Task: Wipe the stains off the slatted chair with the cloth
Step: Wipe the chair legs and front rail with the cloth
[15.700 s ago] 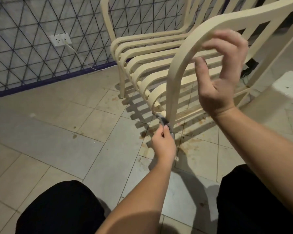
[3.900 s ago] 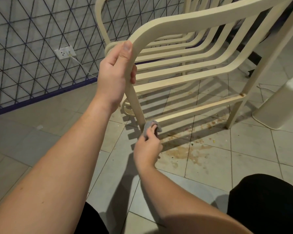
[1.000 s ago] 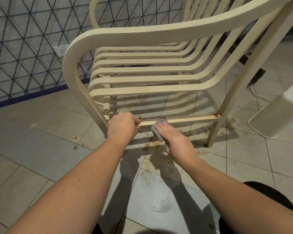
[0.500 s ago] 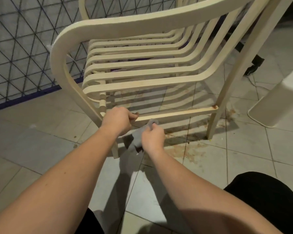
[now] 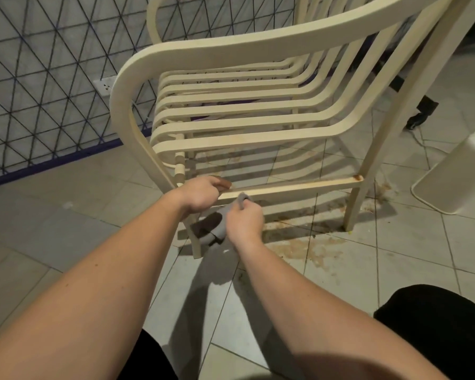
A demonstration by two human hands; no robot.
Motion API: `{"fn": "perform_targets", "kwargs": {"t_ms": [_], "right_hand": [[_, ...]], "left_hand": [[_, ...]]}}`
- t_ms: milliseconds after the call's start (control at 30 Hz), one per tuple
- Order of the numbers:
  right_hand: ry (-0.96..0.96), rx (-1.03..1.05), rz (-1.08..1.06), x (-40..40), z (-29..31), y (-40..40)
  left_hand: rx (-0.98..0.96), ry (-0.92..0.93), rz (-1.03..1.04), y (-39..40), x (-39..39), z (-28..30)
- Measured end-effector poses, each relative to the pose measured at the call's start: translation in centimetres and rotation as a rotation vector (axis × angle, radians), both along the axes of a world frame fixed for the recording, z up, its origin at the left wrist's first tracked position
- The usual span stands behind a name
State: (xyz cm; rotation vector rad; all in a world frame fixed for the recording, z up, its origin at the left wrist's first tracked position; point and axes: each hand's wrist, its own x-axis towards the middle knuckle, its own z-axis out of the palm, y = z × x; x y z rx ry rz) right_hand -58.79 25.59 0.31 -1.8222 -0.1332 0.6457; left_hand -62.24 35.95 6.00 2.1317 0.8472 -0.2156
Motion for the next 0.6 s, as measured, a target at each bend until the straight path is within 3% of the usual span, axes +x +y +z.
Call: {"fn": "perform_targets", "kwargs": {"t_ms": [133,267,367,467,600], "right_hand": [[-0.088,0.034,0.249,-0.3,-1.0,-1.0],[-0.245,-0.059,0.140,3.8,-0.6,-5.7],[-0.299,-0.131,0.145,7.3,0.6,-9.6],[-0.499,-0.141,0.204,10.1,2.3,-11.9],[-0.829,-0.226,0.141,14.6,2.9,-13.0]], "left_hand": [[0.079,-0.001,0.005,0.7,0.3,-0.4],[0.389,0.058,-0.061,-0.1,1.5,-1.1],[0.482,0.077,-0.150,-2.2,3.2,-1.6],[0.560,0.042,-0.225,-3.6,4.8,-2.9],[0.717,0.043,-0.177,-3.8,5.0,-4.0]]}}
